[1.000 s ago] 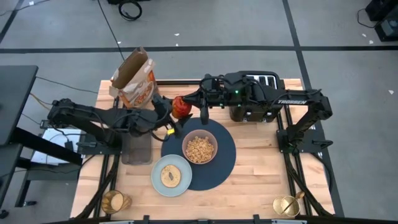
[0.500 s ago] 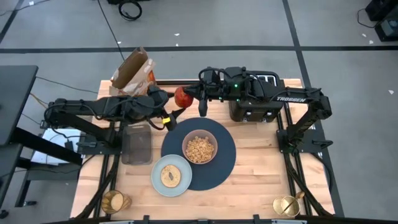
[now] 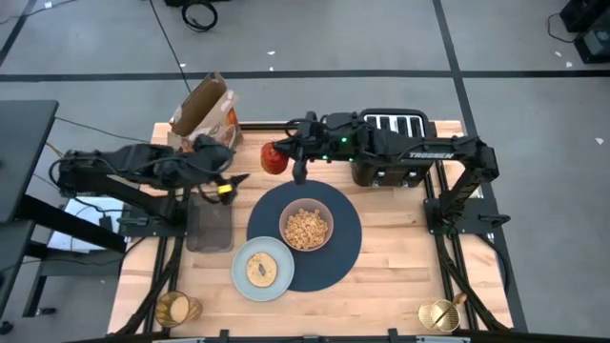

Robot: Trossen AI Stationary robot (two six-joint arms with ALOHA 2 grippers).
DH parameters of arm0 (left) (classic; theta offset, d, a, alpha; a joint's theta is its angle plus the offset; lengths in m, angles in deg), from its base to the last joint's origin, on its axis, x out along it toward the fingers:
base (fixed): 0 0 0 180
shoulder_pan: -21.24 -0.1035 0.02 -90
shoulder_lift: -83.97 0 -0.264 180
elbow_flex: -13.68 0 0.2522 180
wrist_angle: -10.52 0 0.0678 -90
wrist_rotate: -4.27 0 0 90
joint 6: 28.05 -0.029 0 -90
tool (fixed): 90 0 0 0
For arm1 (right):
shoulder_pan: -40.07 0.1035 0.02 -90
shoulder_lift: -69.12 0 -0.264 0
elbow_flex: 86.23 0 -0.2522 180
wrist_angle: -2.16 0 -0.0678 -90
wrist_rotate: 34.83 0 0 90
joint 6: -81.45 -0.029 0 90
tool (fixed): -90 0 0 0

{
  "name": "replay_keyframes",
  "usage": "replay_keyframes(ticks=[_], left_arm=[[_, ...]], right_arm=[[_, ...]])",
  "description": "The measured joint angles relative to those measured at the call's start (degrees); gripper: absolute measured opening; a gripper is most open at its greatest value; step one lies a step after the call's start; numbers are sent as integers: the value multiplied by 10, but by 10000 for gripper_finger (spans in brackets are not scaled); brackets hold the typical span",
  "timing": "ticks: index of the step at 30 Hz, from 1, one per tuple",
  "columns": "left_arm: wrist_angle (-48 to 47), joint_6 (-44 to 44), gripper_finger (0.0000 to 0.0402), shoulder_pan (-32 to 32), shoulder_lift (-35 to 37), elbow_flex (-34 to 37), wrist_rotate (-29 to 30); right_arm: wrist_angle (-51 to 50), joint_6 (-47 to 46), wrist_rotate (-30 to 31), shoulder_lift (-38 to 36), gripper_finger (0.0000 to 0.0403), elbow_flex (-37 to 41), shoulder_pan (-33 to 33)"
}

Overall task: Arrange a breakfast setting
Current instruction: Put the apple on the top left of the orange bowl on the blue placemat

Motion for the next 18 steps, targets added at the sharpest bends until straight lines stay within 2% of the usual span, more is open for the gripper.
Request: replay_keyframes(ticks=[2, 5, 12, 15, 18], left_arm=[[-42, 37, 353, 8, 23, 4, 2], [-41, 62, 353, 21, 62, 17, 4], [71, 64, 353, 50, 163, 111, 4], [118, 46, 353, 55, 202, 162, -16], [126, 45, 353, 55, 235, 191, -18]], right_arm=[[14, 2, -1, 14, 13, 0, 1], [54, 20, -17, 45, 13, 0, 5], [136, 46, -45, 122, 13, 0, 12], [149, 32, -45, 149, 13, 0, 12], [146, 17, -23, 165, 13, 0, 11]])
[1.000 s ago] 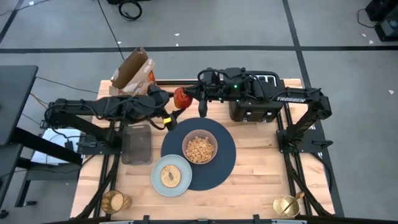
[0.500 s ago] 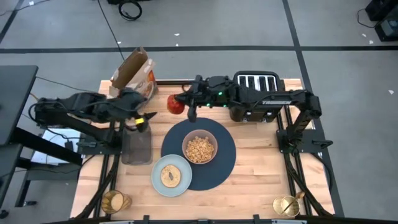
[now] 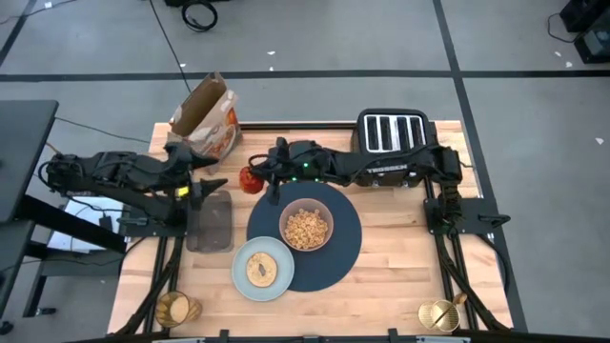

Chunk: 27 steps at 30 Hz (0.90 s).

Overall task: Arrange a breakfast setting
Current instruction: Put the apple on the top left of the orange bowl on the blue placemat

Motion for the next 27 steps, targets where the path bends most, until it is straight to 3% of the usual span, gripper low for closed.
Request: replay_keyframes(ticks=[5, 10, 14, 17, 21, 27], left_arm=[[8, 29, 353, 0, 30, 7, 10], [58, 33, 353, 0, 28, 7, 13], [107, 40, 353, 1, 23, 7, 4], [129, -19, 352, 2, 30, 7, 0], [121, -46, 352, -6, 52, 7, 7], [146, -61, 352, -6, 63, 7, 8]], right_arm=[[33, 5, 28, 30, 13, 0, 6], [23, 17, 9, 47, 13, 5, 7], [68, 39, 39, 44, 13, 61, 6], [139, 31, 42, 43, 13, 110, -1], [209, 21, 8, 42, 13, 154, -9], [206, 84, -61, 41, 13, 176, -21]])
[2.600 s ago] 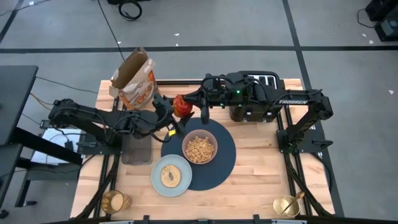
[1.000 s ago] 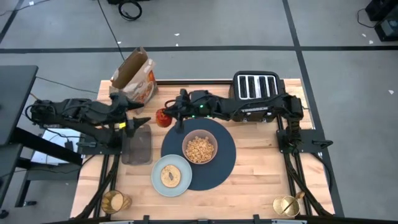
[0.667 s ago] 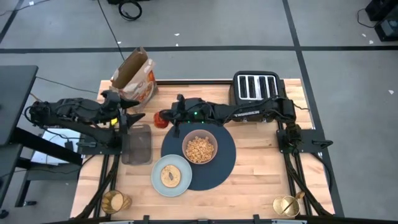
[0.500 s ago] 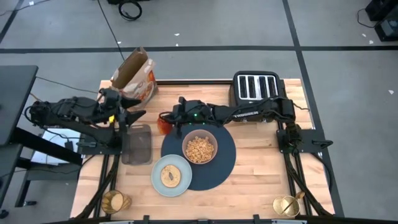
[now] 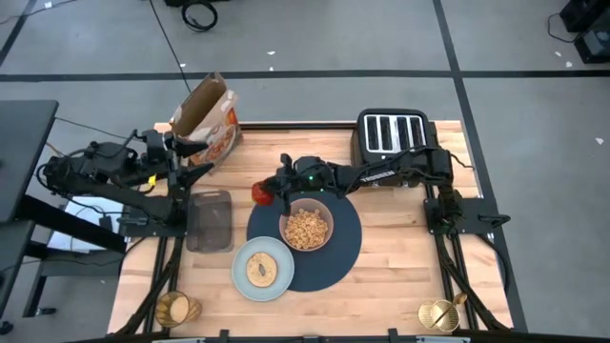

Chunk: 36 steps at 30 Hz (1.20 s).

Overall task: Arrange a breakfast setting
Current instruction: Put the apple on the top left of the orange bowl on the blue placemat

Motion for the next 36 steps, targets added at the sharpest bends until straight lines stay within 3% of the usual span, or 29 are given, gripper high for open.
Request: replay_keyframes(ticks=[16, 36], left_arm=[[-3, -15, 352, 0, 0, 0, 5], [6, -7, 352, 0, -1, 0, 5]], right_arm=[[0, 64, -35, 4, 13, 58, -37], [48, 32, -50, 36, 13, 75, -50]])
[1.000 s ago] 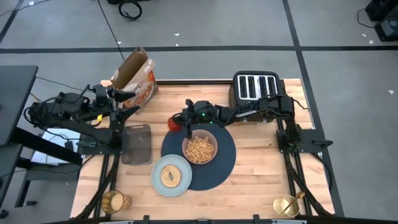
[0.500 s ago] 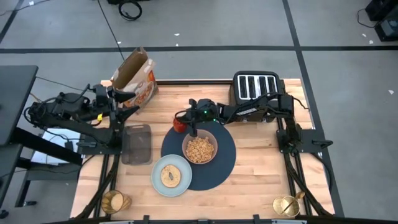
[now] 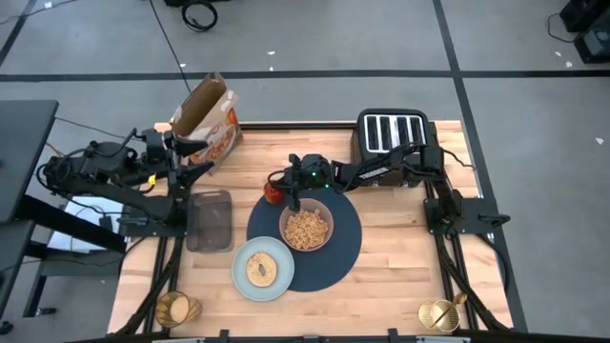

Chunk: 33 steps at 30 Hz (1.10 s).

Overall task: Arrange a breakfast setting
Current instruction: Put the apple on the top left of the orange bowl on the blue placemat, then put the yellow cup on the top right of the orange bowl on the blue placemat

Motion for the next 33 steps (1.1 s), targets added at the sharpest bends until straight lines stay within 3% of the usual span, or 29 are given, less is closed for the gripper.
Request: replay_keyframes(ticks=[5, 10, 16, 33], left_arm=[[6, -7, 352, 0, 0, 0, 0], [5, 3, 352, 0, 0, 0, 0], [5, 85, 352, 0, 0, 0, 0], [15, 30, 353, 0, -3, 0, -3]], right_arm=[[7, 10, 2, 1, 18, 0, 5], [8, 32, 2, 1, 65, 0, 7], [8, 33, 23, -2, 111, 0, 8], [-62, 13, 52, -113, 228, 0, 24]])
